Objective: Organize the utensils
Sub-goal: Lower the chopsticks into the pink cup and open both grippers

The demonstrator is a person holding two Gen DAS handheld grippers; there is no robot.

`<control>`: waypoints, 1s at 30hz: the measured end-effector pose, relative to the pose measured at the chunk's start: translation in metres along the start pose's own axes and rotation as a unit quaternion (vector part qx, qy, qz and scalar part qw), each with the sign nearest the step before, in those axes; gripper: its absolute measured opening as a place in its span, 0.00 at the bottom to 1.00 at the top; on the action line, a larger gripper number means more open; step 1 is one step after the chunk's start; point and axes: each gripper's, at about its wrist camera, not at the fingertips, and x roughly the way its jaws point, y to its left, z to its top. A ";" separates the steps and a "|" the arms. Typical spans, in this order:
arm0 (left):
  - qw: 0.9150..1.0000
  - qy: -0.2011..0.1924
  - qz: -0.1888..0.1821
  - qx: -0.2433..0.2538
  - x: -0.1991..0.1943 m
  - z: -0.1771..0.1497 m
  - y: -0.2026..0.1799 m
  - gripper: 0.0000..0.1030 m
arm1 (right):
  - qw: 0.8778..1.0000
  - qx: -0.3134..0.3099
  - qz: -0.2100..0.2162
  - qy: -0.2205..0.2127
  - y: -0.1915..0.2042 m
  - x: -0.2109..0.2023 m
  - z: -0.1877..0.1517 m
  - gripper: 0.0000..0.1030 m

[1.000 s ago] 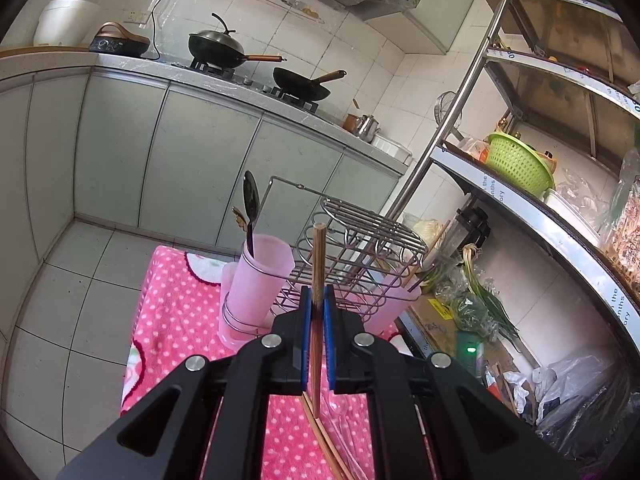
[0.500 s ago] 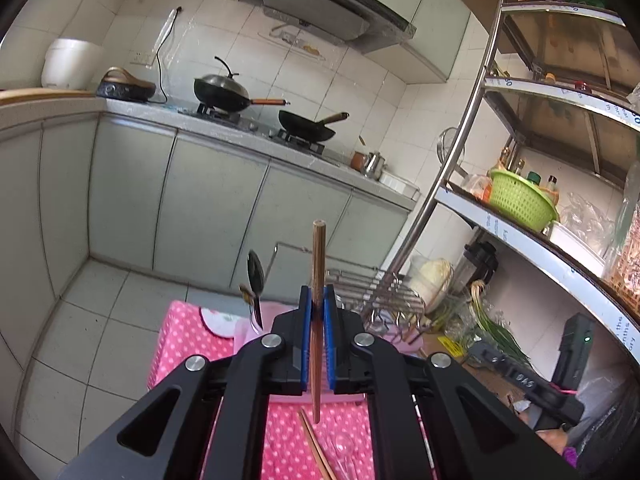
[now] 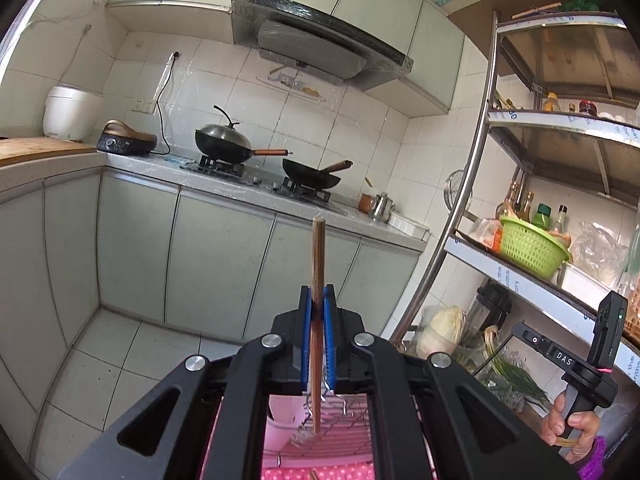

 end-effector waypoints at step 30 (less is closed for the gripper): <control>0.986 0.145 0.077 -0.016 0.120 -0.087 0.051 0.05 | 0.988 0.041 -0.033 0.148 -0.044 0.109 -0.086 0.04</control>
